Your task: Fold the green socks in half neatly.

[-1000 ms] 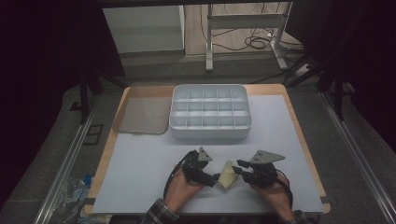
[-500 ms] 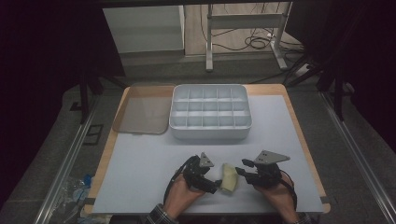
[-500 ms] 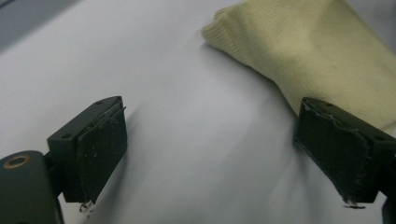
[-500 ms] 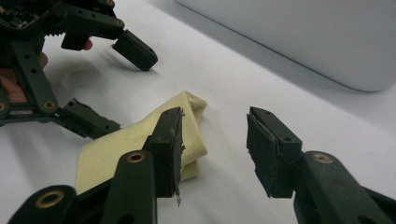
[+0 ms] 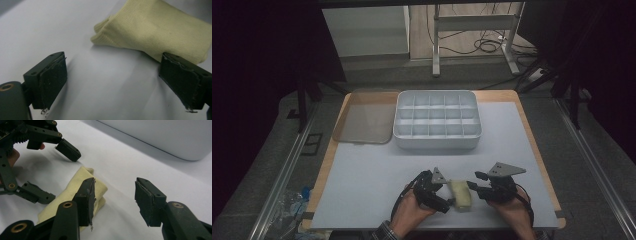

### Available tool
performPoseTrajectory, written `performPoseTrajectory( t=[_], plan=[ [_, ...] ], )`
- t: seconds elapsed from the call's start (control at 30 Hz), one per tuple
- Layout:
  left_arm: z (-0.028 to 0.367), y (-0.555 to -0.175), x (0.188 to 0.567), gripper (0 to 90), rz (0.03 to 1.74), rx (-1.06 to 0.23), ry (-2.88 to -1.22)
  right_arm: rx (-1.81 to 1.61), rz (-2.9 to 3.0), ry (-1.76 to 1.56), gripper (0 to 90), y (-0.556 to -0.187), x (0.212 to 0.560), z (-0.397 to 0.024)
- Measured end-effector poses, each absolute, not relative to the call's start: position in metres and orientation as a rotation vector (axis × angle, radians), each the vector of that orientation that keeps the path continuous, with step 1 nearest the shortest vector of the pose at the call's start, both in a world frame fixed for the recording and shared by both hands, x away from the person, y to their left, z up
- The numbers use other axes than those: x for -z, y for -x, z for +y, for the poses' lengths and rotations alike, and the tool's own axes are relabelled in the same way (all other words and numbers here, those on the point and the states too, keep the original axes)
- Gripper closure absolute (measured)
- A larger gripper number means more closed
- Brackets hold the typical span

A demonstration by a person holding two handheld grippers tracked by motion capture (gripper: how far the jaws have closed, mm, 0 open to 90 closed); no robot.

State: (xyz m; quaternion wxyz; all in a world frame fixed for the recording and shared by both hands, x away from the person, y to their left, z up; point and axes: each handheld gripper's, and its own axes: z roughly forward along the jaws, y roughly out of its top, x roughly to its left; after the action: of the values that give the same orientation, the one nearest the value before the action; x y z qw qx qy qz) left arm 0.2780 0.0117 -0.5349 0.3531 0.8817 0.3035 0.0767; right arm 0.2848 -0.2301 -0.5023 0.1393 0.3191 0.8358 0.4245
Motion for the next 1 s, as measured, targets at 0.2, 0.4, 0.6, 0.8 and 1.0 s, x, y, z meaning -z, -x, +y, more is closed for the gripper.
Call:
performPoseTrajectory(
  t=[0.2, 0.4, 0.6, 0.8, 1.0],
  plan=[
    [0.001, -0.277, 0.534, 7.1, 0.768, -0.179, -2.28, -1.216, 2.413, -0.939, 49.7, -0.285, 0.502, -0.236],
    [-0.003, -0.275, 0.534, 6.5, 0.76, -0.171, -2.291, -1.22, 2.412, -0.964, 49.4, -0.283, 0.502, -0.241],
    [0.016, -0.277, 0.53, 6.5, 0.799, -0.204, -2.287, -1.239, 2.423, -0.974, 47.0, -0.282, 0.502, -0.239],
    [0.041, -0.279, 0.531, 6.5, 0.853, -0.249, -2.285, -1.246, 2.462, -0.993, 43.3, -0.282, 0.507, -0.231],
    [0.067, -0.282, 0.531, 5.9, 0.922, -0.288, -2.252, -1.235, 2.51, -1.031, 39.0, -0.283, 0.514, -0.223]
  ],
)
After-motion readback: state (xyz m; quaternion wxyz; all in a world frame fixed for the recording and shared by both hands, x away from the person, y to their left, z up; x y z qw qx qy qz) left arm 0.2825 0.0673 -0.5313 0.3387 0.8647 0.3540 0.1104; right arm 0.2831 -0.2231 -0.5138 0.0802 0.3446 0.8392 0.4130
